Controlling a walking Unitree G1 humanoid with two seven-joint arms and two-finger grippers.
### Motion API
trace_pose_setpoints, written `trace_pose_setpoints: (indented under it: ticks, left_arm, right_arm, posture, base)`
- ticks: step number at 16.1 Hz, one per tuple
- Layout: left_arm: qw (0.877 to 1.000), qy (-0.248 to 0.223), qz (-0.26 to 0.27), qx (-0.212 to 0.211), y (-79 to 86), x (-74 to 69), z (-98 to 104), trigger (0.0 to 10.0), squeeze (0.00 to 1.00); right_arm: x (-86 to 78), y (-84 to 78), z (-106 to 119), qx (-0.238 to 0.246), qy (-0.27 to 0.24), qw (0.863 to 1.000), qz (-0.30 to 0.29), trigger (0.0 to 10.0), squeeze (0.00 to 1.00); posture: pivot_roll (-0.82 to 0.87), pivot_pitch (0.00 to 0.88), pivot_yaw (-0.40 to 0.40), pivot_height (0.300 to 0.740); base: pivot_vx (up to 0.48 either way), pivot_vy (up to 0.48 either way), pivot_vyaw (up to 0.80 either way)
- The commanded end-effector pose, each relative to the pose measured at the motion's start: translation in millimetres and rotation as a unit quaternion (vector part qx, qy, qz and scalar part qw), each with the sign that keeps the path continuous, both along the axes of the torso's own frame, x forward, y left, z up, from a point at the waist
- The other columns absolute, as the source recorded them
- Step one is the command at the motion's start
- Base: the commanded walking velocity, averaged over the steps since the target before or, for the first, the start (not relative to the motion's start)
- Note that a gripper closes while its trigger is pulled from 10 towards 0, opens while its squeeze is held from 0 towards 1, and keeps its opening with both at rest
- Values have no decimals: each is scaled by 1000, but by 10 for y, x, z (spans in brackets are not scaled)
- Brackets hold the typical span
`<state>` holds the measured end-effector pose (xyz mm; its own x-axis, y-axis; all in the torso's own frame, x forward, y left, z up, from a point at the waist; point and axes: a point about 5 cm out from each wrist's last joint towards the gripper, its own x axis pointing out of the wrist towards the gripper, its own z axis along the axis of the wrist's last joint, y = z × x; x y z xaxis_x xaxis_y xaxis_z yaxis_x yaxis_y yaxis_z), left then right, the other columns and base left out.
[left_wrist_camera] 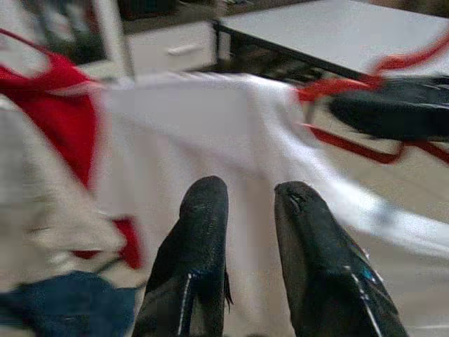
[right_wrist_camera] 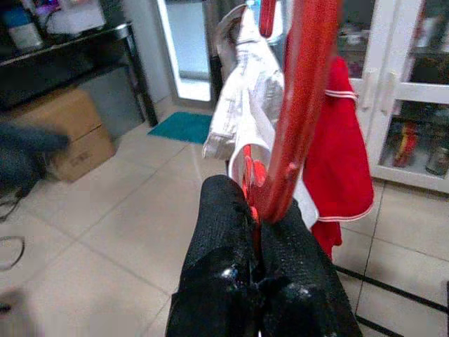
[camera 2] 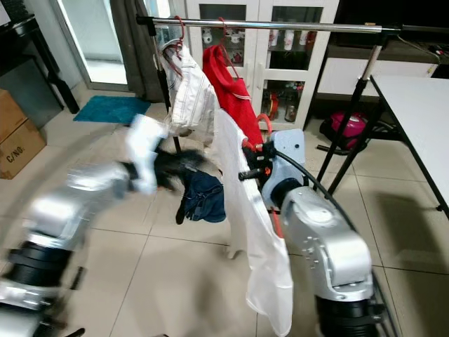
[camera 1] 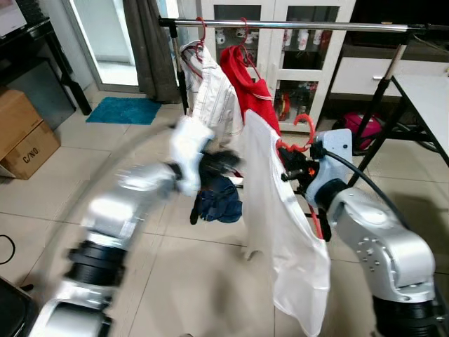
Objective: Hang hanger
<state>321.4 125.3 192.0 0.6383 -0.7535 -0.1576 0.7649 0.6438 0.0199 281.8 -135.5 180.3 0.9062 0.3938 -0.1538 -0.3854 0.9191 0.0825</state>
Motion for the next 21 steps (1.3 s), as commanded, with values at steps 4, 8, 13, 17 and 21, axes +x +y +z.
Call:
trace_pose_setpoints:
  ticks: [4,8,13,17,21]
  left_arm:
    - [990,-58,93,88,857,143,125,10000,1000]
    - [986,-32,88,137,1238,80,-95,10000,1000]
    - [993,-37,58,93,1285,106,-182,10000,0]
    - [997,-31,8,71,1240,119,-183,10000,0]
    - [998,4,-38,58,1108,91,-374,2706,0]
  right_arm:
    - [-78,-75,174,-7,-31,995,97,10000,0]
    - [-240,-74,410,21,-70,969,235,10000,0]
    - [-410,-22,468,25,-57,939,338,10000,0]
    - [-424,-8,515,25,-51,934,352,10000,0]
    - [-496,33,537,32,-53,920,388,10000,0]
  posture:
    - [-196,0,61,740]
    - [-188,0,57,740]
    - [-192,0,57,740]
    - [-198,0,63,740]
    - [-204,0,66,740]
  base:
    - [0,0,0]
    - [0,0,0]
    - [0,0,0]
    - [0,0,0]
    - [0,0,0]
